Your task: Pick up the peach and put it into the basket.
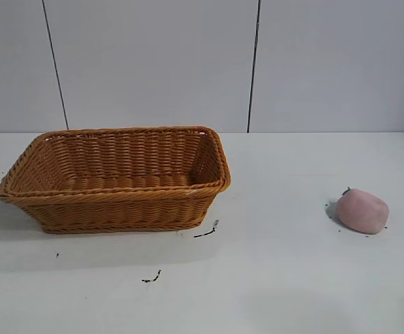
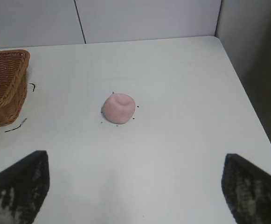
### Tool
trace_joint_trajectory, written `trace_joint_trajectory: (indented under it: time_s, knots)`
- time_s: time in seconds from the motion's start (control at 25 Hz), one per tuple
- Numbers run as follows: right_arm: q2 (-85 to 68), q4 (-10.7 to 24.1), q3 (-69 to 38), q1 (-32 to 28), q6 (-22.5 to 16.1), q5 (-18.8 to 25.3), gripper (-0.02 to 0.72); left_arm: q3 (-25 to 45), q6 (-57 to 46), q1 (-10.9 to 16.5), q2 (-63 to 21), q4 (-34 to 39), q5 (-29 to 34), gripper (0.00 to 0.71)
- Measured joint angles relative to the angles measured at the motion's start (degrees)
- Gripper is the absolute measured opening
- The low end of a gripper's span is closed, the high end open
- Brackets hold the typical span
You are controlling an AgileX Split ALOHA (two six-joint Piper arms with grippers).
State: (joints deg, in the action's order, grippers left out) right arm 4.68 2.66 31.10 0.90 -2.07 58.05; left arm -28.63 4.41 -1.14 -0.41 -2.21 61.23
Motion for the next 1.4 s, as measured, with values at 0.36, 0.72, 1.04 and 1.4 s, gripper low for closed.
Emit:
trace_joint_trajectory:
  time_s: [0.36, 0.72, 1.04, 1.4]
  knots:
    - [36.69, 0.0, 8.82, 0.0, 3.59, -3.58, 0.69, 0.0, 0.0, 0.0, 0.0, 0.0, 0.0, 0.692]
    - [75.46, -1.02, 23.47, 0.0, 4.84, -10.01, 0.69, 0.0, 0.0, 0.0, 0.0, 0.0, 0.0, 0.692]
    - [93.29, -3.39, 38.72, 5.42, 6.95, -11.09, 0.69, 0.0, 0.0, 0.0, 0.0, 0.0, 0.0, 0.692]
    - [103.57, -3.11, 47.96, 4.71, 3.77, -11.14, 0.69, 0.0, 0.0, 0.0, 0.0, 0.0, 0.0, 0.692]
